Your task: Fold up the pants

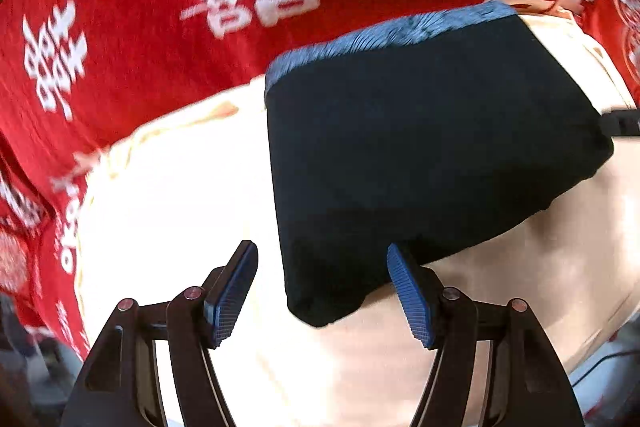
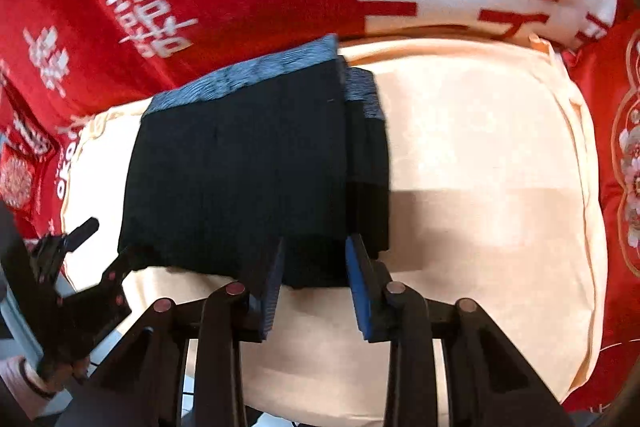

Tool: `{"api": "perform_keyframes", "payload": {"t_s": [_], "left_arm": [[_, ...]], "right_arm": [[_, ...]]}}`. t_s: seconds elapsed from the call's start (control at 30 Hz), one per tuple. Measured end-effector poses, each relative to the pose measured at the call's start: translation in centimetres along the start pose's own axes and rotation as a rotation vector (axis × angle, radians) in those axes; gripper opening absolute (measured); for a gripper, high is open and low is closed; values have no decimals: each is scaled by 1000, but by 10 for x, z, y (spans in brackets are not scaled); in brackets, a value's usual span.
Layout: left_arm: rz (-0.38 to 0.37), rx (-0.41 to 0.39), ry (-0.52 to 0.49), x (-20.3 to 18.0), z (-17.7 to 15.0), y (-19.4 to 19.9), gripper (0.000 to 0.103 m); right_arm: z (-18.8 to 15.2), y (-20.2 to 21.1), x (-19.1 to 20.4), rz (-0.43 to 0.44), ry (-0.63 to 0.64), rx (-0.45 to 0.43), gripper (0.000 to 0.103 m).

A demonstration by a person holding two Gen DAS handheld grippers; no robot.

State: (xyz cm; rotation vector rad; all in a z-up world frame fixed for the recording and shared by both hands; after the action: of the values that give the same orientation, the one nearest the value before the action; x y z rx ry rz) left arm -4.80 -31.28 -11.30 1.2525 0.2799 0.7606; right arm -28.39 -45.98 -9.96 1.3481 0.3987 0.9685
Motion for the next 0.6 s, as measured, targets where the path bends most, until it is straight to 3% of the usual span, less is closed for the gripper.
{"api": "perform_keyframes", "payload": {"t_s": [0.37,0.4,0.47,0.6], "left_arm": [[-90,88,124,22,-6,-15,69],[-91,88,124,23,-6,-16,70],[-87,94,125,26,-7,-17,94],[-107,90,134,33,-7,-17,94]], "right_arm": [[-24,-36,2,-91,-8,92,34],[-27,-34,2,-102,-17,96,34],[-34,-31,2,-110,-30,102,34],[-44,-29,9,-101,-62,116,35]]}}
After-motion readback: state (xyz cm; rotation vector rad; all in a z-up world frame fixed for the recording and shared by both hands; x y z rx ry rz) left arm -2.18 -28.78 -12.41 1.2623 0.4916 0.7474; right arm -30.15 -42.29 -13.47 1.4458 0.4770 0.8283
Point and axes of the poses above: each gripper's, at about its wrist camera, not at the fingertips, and y roughly against the way its jaws point, x to its left, z to its top, the point moved 4 cm from there along -y, roughly the way its jaws point, and after that the axes turned 6 degrees about -x, right-handed, at the moved point
